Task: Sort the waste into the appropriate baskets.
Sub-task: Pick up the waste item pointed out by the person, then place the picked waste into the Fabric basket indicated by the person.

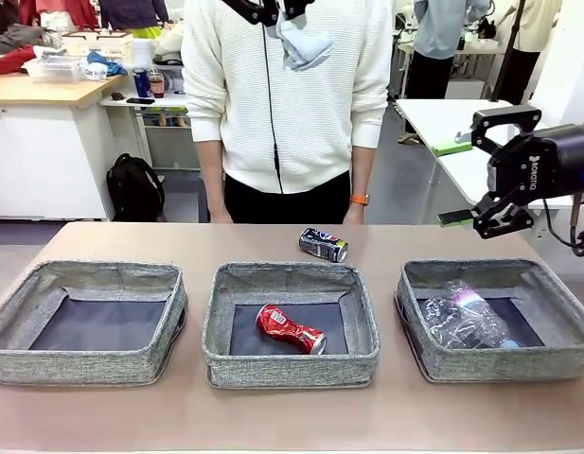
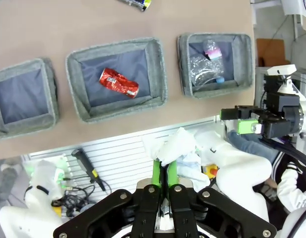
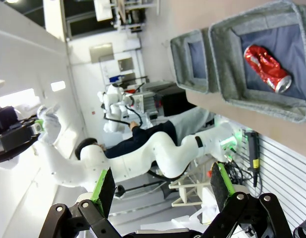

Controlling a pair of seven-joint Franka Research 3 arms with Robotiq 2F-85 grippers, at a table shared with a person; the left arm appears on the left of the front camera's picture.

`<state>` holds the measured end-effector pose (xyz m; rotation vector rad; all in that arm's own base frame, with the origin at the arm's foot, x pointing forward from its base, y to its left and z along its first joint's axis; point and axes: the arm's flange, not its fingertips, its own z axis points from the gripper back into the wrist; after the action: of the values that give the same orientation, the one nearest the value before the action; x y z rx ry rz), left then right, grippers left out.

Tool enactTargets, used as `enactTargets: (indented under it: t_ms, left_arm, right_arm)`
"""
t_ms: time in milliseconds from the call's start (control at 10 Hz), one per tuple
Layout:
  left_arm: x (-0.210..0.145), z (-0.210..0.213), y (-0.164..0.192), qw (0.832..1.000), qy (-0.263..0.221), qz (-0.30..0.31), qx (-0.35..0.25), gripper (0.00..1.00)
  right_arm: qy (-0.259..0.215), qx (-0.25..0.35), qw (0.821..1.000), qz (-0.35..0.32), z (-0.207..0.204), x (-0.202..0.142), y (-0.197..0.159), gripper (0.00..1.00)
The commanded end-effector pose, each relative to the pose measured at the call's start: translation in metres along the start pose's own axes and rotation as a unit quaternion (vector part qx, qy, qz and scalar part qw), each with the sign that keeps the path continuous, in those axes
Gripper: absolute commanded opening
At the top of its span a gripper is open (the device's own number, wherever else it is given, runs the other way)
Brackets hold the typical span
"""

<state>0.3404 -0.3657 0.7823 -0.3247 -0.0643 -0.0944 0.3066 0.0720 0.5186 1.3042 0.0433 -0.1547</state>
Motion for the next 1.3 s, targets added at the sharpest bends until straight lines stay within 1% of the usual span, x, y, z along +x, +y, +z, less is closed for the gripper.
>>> enactTargets:
  t_ms: [0,1200]
  left_arm:
    - [-0.0014,0.0031,0.0025,1.0,-0.002,0.0,0.003,0.03]
    - [-0.0014,0.0031,0.0025,1.0,-0.002,0.0,0.003,0.03]
  right_arm:
    - [0.0,0.007,1.0,-0.009,-0.0006,-0.0004,0.0049,1.0]
    - [0.0,0.007,1.0,-0.009,-0.0006,-0.0004,0.0049,1.0]
